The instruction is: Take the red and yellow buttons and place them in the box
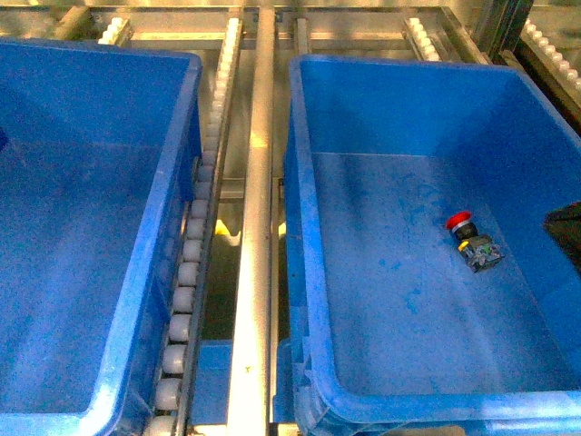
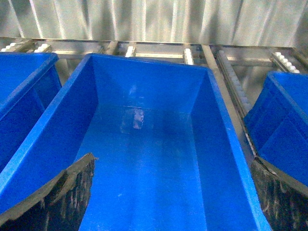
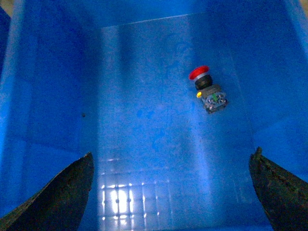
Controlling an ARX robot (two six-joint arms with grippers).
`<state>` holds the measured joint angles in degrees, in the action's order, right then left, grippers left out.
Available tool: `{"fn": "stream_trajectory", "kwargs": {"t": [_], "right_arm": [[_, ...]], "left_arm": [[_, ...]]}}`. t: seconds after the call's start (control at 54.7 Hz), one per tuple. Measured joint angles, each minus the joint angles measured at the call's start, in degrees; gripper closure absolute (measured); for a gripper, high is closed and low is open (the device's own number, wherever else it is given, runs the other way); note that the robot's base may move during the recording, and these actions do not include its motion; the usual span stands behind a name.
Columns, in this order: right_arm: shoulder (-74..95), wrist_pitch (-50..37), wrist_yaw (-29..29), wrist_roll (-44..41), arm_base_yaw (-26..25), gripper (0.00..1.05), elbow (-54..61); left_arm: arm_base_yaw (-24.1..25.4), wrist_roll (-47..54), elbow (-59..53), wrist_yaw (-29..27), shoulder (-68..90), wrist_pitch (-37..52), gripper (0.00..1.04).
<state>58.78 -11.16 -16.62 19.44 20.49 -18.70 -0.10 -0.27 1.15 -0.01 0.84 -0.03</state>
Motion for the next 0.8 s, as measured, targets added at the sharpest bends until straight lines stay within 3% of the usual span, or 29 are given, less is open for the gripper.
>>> {"fn": "stream_trajectory", "kwargs": {"t": [0.128, 0.201, 0.238, 0.329, 0.384, 0.549, 0.677, 0.805], "right_arm": [[-16.17, 15.04, -8.96, 6.69, 5.16, 0.07, 0.76], [-18.34, 15.76, -9.33, 8.00, 5.79, 0.07, 0.81], [-18.84, 10.93, -9.20, 6.05, 5.64, 0.11, 2.49], [-21.73, -10.45, -5.31, -6.43, 2.73, 0.28, 11.63], [-23.91, -14.93, -3.63, -10.86, 0.87, 0.37, 13.53], [-32.89, -11.10, 3.76, -18.03, -7.08, 0.79, 15.82], [-36.68, -8.35, 6.86, -18.84, -10.19, 1.02, 16.59], [-39.36, -8.17, 9.20, -19.10, -12.79, 1.02, 17.53]], "left_arm": [[0.00, 0.00, 0.00, 0.02, 0.00, 0.00, 0.08], [0.00, 0.02, 0.00, 0.02, 0.00, 0.00, 0.08], [0.00, 0.02, 0.00, 0.04, 0.00, 0.00, 0.08], [0.00, 0.02, 0.00, 0.00, 0.00, 0.00, 0.08], [0.00, 0.02, 0.00, 0.00, 0.00, 0.00, 0.08], [0.00, 0.02, 0.00, 0.02, 0.00, 0.00, 0.08], [0.00, 0.02, 0.00, 0.02, 0.00, 0.00, 0.08], [0.00, 0.00, 0.00, 0.02, 0.00, 0.00, 0.08]]}}
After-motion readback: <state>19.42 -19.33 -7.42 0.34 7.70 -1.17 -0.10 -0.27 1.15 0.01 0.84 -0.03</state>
